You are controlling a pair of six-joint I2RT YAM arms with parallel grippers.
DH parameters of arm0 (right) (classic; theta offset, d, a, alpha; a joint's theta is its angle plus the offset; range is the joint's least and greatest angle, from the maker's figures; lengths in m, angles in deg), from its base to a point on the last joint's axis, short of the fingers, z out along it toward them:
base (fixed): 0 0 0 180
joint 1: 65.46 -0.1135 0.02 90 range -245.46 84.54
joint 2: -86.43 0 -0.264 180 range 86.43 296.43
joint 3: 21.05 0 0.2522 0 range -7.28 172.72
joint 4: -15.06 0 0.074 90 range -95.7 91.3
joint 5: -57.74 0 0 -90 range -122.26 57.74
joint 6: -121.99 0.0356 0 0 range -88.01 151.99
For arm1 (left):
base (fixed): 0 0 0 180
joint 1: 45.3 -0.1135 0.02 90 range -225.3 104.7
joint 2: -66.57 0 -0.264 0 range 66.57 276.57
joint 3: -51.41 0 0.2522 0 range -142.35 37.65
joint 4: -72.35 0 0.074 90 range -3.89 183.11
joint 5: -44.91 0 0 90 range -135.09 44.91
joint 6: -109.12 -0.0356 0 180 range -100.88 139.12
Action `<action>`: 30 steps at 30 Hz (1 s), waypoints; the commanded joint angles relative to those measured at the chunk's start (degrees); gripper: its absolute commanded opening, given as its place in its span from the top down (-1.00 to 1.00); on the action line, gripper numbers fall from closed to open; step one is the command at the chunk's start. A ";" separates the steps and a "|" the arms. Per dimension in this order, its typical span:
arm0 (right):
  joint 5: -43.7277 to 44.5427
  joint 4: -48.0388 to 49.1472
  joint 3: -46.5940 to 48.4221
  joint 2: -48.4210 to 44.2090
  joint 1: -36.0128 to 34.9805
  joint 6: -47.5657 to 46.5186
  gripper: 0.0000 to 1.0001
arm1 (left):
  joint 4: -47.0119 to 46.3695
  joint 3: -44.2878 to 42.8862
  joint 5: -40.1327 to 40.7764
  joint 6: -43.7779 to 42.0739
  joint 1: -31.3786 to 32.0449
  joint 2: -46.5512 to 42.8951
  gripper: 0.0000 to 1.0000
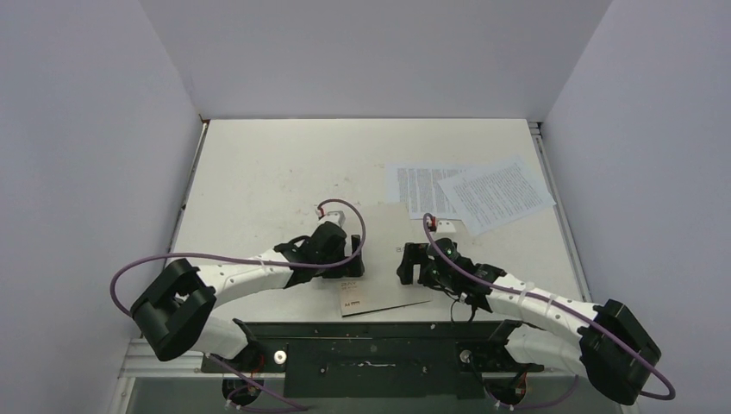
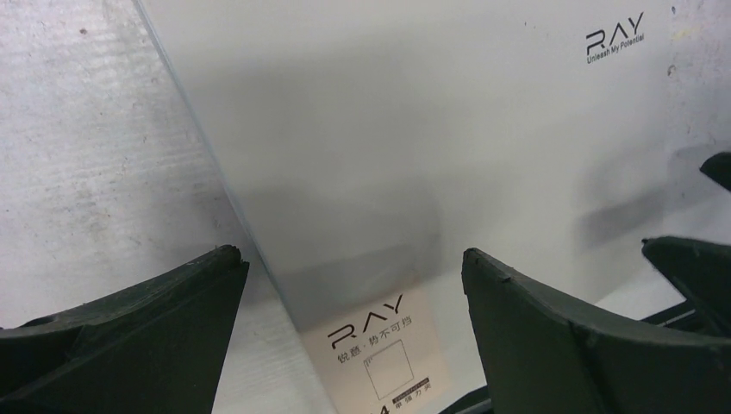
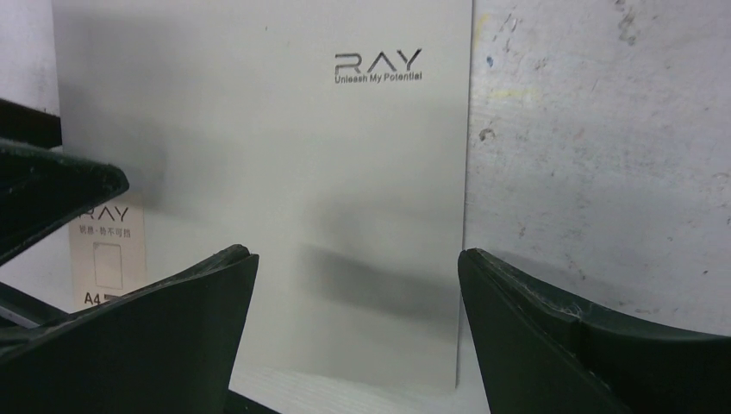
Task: Put the files into the folder
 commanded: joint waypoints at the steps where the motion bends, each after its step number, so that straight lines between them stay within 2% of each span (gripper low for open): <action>1: -0.86 -0.72 3.87 2.22 3.01 -3.58 -0.79 | 1.39 1.08 -3.87 1.53 -1.17 -2.44 -0.94; 10: -9.30 3.19 3.47 6.10 9.91 -6.47 -0.80 | -1.48 5.45 -8.25 4.39 -2.29 -3.50 -0.93; 16: -14.67 7.26 1.48 8.81 10.34 -4.85 -0.80 | -7.63 9.29 -15.97 6.48 -5.99 -4.16 -0.93; 22: -18.22 12.32 -0.88 9.33 10.86 -3.27 -0.80 | -7.93 10.09 -16.57 6.59 -6.95 -3.99 -0.93; 30: -21.26 14.84 -2.13 5.60 11.03 -1.69 -0.80 | -8.49 10.22 -16.78 6.38 -7.14 -2.66 -0.93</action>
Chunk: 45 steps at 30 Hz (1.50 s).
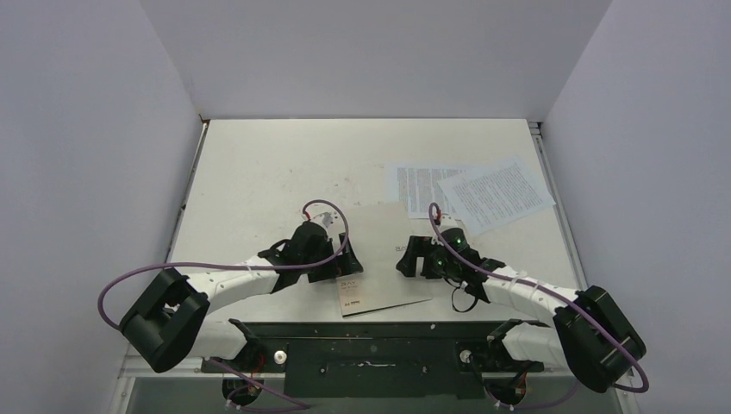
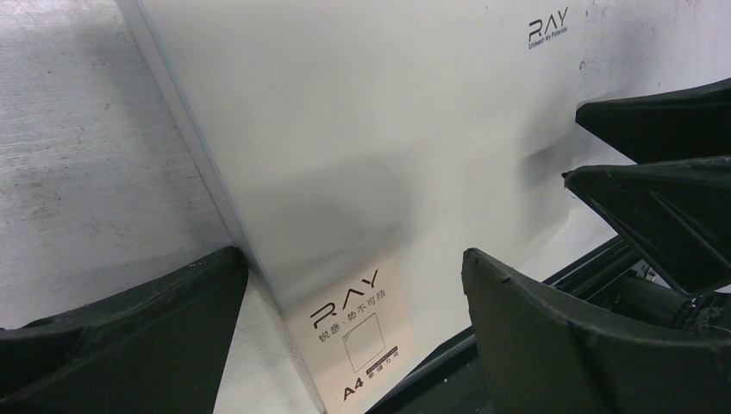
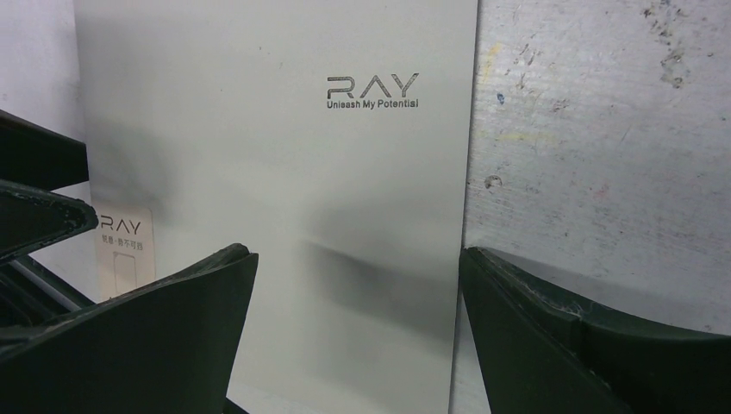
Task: Put the files into the folder
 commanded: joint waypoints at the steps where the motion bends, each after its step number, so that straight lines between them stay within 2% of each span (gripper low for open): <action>1: -5.51 3.33 -0.73 -3.00 -0.39 2.27 -0.79 | 0.72 1.90 -1.60 0.52 0.01 2.31 -0.93; 16: -10.06 6.76 -0.86 -14.63 -0.22 8.25 -0.79 | -0.50 3.05 -3.57 0.62 -0.95 0.34 -0.93; 24: -13.21 14.30 -3.77 -17.32 -0.15 13.66 -0.79 | -11.55 8.72 -7.19 3.11 -2.63 -7.71 -0.93; 35: -17.17 27.44 -8.53 -17.26 -0.45 21.89 -0.80 | -25.59 16.48 -12.88 7.60 -5.83 -13.85 -0.93; 45: -15.96 32.79 -10.61 -16.65 -2.56 26.27 -0.80 | -30.13 19.34 -13.37 8.50 -6.49 -20.54 -0.93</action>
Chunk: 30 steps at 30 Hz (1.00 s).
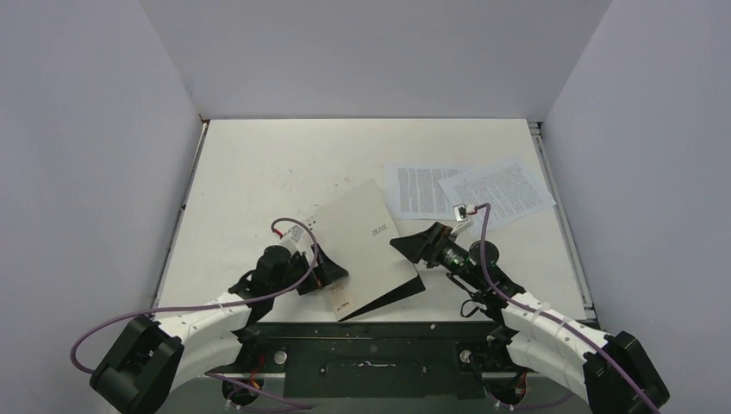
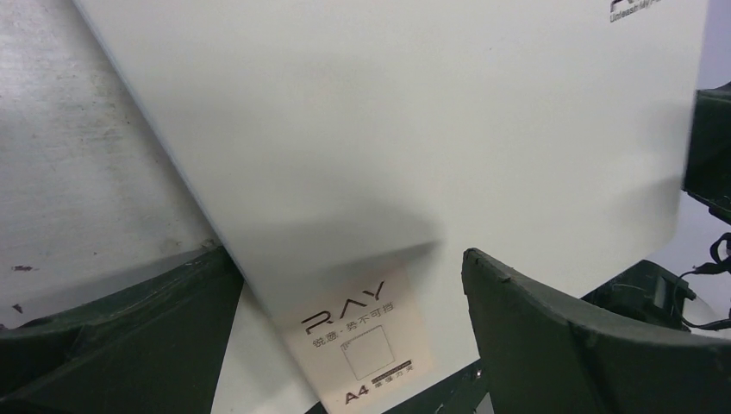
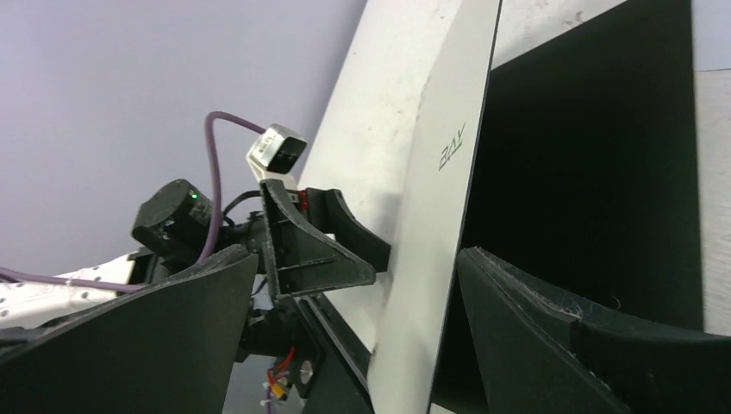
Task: Put the files into the folder
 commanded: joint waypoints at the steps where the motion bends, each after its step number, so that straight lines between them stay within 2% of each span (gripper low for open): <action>1: -6.68 4.75 -1.49 0.81 -3.56 5.30 -0.80 | -12.24 -0.31 -6.35 2.84 0.39 -4.05 -0.93; 9: -3.46 7.69 -1.54 2.03 -6.70 7.61 -0.80 | -15.16 1.48 -6.52 3.78 -0.01 -7.20 -0.93; 13: -1.84 2.38 0.29 0.84 -7.39 4.77 -0.81 | -14.03 1.44 -6.44 3.33 -0.26 -7.74 -0.93; 20: 1.48 -8.42 3.19 -2.97 -7.52 -0.62 -0.97 | -12.82 1.36 -6.43 2.64 -0.95 -8.52 -0.93; 27: 4.92 -17.99 5.98 -7.57 -7.64 -5.54 -0.75 | -9.88 0.71 -6.69 1.07 -1.88 -9.39 -0.93; 30: 4.04 -17.76 6.12 -7.63 -7.59 -5.60 -0.50 | -9.65 0.69 -6.78 0.86 -2.31 -9.81 -0.93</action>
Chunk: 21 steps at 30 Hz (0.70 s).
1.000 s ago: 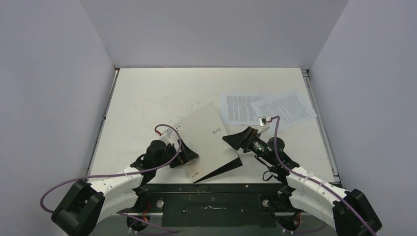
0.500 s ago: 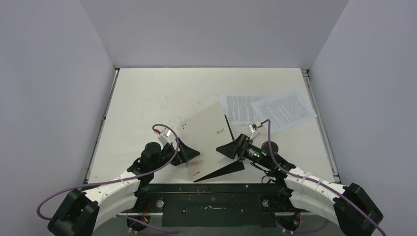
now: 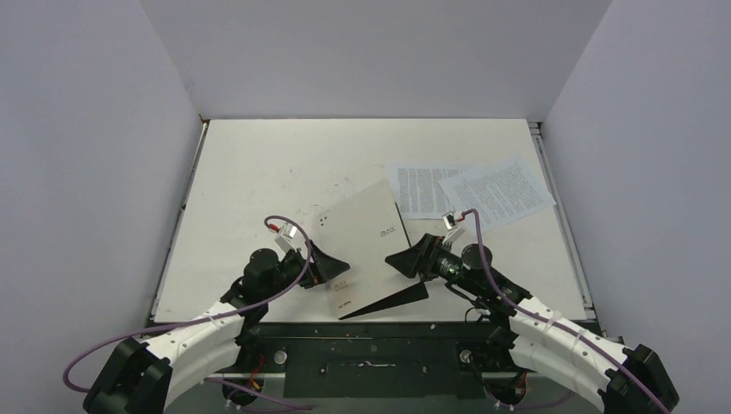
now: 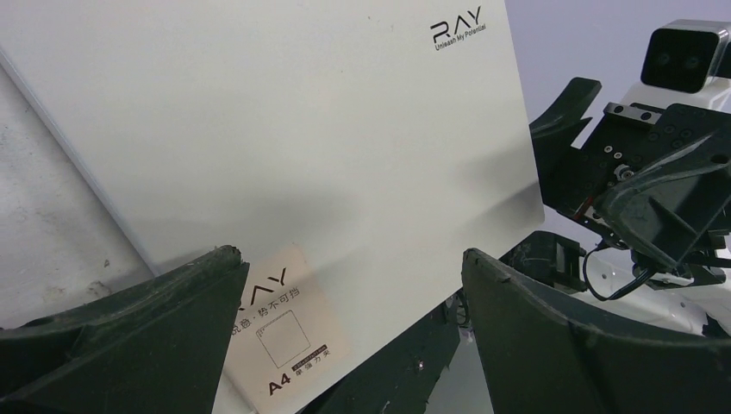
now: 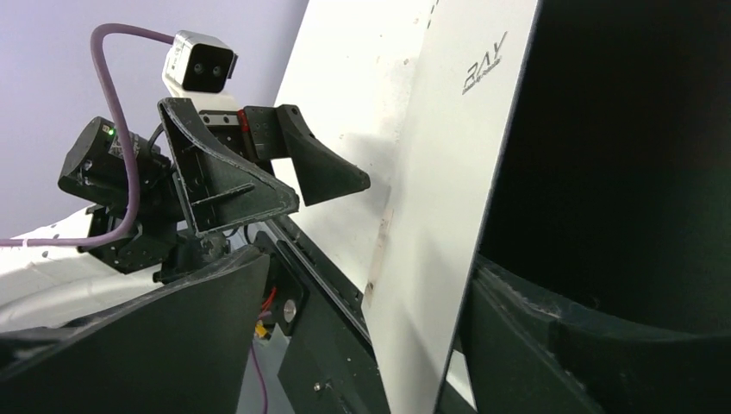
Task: Put the files into the folder
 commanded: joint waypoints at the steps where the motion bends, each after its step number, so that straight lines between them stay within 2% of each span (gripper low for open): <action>1: 0.79 -0.40 2.78 -0.93 -0.50 -2.46 -0.38 | -0.87 -2.30 -1.06 -1.46 -0.93 -1.13 -0.93; 3: 0.45 -0.09 2.85 -0.64 -0.46 -2.36 -0.18 | -0.63 -2.44 -1.23 -1.41 -1.15 -1.30 -0.93; 7: 0.10 0.07 3.07 -0.35 -0.47 -2.61 0.09 | 0.95 -3.44 -1.67 -1.43 -1.51 -1.98 -0.93; 15: 0.35 -2.67 4.57 -0.62 -0.60 -5.62 0.88 | 7.48 -7.84 -2.32 -2.52 -2.03 -2.89 -0.93; 21: 1.94 -7.98 8.84 -1.40 -1.05 -10.48 0.89 | 16.70 -15.03 -2.71 -5.21 -2.66 -2.07 -0.93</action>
